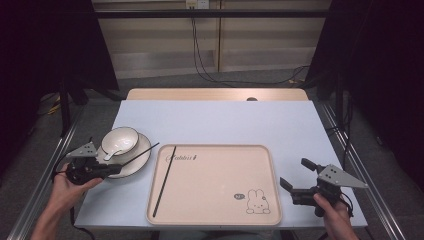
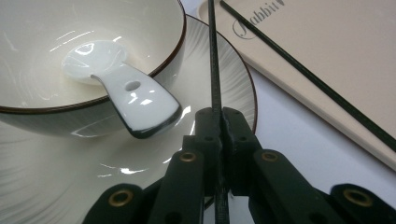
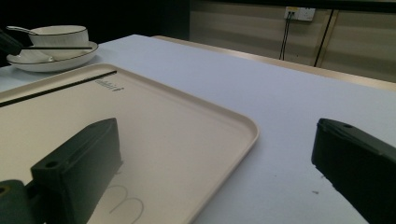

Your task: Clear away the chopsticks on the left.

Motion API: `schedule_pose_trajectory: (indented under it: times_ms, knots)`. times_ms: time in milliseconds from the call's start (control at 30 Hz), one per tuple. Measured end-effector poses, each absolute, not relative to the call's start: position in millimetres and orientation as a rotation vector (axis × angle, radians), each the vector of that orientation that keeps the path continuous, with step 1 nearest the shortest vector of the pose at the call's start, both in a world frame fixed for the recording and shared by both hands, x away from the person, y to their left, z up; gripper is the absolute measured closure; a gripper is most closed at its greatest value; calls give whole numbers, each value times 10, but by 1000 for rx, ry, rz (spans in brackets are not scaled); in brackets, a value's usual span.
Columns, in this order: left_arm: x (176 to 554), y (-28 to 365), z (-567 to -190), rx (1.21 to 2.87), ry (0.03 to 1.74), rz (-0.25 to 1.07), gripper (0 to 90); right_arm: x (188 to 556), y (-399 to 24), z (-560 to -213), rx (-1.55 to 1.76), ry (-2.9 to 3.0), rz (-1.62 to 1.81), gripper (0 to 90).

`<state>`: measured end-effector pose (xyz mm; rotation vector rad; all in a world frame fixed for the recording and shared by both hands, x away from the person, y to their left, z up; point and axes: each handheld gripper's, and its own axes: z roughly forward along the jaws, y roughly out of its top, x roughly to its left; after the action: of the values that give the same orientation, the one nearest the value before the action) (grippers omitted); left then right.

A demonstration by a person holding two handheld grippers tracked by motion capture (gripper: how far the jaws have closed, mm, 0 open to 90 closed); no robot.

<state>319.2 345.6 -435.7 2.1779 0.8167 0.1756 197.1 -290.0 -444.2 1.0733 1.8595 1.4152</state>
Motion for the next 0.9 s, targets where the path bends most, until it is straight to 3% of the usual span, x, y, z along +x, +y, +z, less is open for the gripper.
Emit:
schedule_pose_trajectory:
  times_ms: [600,900]
  knots:
    - [2845,3548,-4272,2033,976,168,859,1969,-2903,-4439,1067,1863,1425,11]
    - [2647,3388,-4216,1955,1041,161,858,1966,-2901,-4439,1068,1861,1425,12]
